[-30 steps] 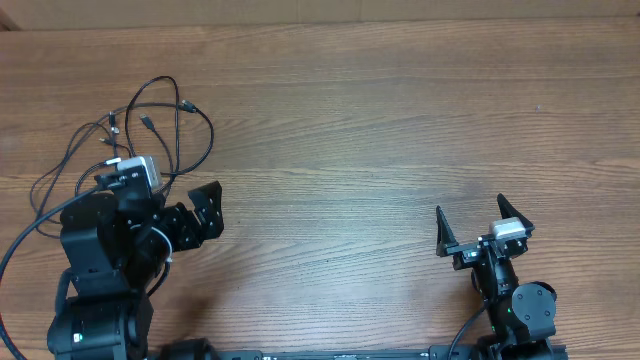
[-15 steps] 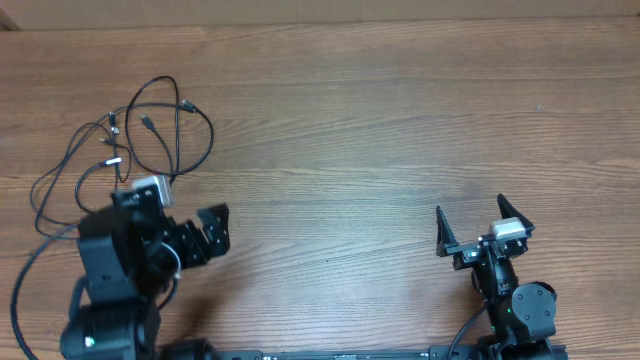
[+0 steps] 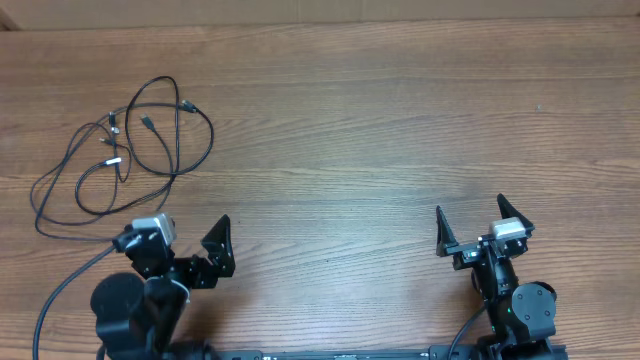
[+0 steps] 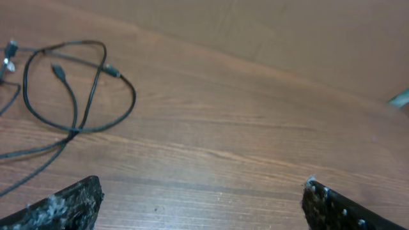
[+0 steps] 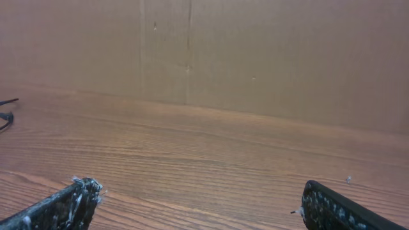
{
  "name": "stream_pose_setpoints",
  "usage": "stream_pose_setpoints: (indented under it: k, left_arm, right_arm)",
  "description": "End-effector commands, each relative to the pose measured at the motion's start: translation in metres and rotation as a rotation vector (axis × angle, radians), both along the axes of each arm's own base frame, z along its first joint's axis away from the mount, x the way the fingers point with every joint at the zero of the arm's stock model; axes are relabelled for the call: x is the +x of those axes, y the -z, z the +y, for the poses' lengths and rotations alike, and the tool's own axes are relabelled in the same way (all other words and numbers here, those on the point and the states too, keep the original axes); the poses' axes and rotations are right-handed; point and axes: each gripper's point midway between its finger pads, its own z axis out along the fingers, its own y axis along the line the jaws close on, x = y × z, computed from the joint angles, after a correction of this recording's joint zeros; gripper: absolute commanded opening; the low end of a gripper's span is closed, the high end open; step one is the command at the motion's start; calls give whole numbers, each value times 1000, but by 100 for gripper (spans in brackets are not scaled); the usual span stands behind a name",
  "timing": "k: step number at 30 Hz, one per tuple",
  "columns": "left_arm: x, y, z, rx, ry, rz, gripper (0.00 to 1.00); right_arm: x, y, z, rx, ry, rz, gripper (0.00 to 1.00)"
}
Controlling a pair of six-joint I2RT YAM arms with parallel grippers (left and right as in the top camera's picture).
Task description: Untangle cables
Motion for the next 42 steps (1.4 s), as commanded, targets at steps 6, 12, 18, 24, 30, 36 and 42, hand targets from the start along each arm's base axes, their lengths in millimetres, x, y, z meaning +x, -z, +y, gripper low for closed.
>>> stream_pose_setpoints:
  k: [6, 12, 18, 24, 30, 36, 42]
  left_arm:
    - [-17, -27, -2, 41, 6, -171, 99]
    - [-31, -46, -4, 58, 5, -300, 99]
    - [-31, -90, -4, 83, 3, -488, 99]
    - [-39, -134, -5, 109, 2, -680, 100]
    - [-37, -145, -5, 125, 0, -796, 100]
    - [-18, -113, -2, 118, 0, -750, 99]
    - [0, -76, 0, 107, 1, -666, 100]
  right_arm:
    - [0, 2, 1, 6, -3, 0, 100]
    - [0, 2, 1, 6, -3, 0, 100]
    - [0, 2, 1, 6, -3, 0, 100]
    - [0, 2, 1, 6, -3, 0, 100]
    - [0, 2, 1, 6, -3, 0, 100]
    - [0, 2, 1, 6, -3, 0, 100]
    - [0, 2, 1, 6, -3, 0, 100]
